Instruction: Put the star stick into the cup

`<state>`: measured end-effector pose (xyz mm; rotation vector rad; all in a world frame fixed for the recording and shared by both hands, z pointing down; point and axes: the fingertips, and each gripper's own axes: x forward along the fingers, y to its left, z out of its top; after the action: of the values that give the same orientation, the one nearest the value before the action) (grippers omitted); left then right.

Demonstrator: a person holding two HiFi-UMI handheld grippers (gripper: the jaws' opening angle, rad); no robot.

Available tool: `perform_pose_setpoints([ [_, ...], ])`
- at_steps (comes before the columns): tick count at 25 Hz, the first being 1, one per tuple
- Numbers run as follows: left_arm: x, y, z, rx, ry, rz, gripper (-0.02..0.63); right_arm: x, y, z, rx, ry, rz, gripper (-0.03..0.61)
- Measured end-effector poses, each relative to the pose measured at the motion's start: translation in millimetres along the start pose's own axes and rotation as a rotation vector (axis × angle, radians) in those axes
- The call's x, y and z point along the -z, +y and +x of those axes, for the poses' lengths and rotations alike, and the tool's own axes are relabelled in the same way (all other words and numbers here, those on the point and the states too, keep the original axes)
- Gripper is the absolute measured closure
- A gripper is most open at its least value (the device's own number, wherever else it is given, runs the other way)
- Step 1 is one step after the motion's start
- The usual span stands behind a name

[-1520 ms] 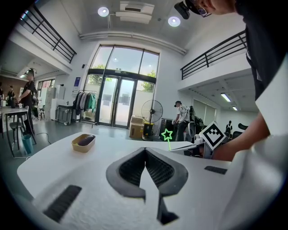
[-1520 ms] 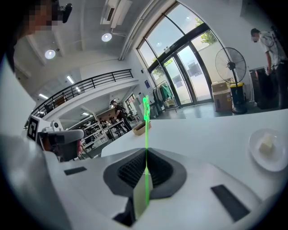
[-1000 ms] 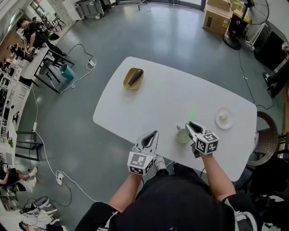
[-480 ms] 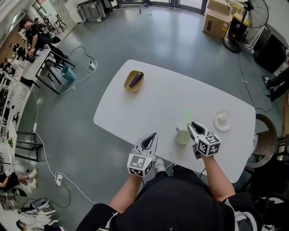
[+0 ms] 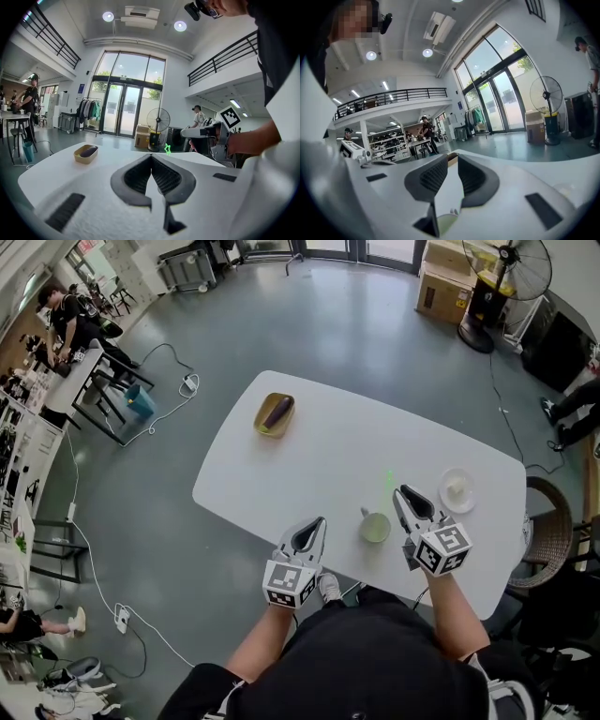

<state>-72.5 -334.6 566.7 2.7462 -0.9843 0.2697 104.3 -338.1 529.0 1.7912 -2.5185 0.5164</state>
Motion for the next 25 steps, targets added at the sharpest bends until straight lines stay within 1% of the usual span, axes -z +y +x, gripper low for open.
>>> perform_pose_setpoints([
  [4,-7.5,-5.2,4.6,0.011,-0.008,0.012,0.601,-36.1,16.2,-7.5,-0.029,-0.072,-0.062,0.509],
  [6,-13.8,-6.3,7.0,0.016,-0.017,0.018,0.601,-51.2,24.3,-10.1,-0.035,-0.102,-0.112,0.516],
  [9,-26.9,-10.9,12.1,0.027,-0.04,0.041,0.601,-67.2,33.9,-13.1,-0.034,-0.135,-0.197,0.528],
  [13,-48.1,-16.3,20.9,0.041,-0.077,0.079,0.601,-83.4,39.5,-18.2,-0.029,-0.18,-0.247,0.549],
  [17,-67.6,-22.6,29.7,0.048,-0.118,0.112,0.601,-89.5,38.6,-24.3,-0.011,-0.202,-0.286,0.572],
  [25,-90.0,-32.9,37.8,0.053,-0.143,0.145,0.601,-80.4,24.1,-31.7,0.038,-0.155,-0.316,0.575],
])
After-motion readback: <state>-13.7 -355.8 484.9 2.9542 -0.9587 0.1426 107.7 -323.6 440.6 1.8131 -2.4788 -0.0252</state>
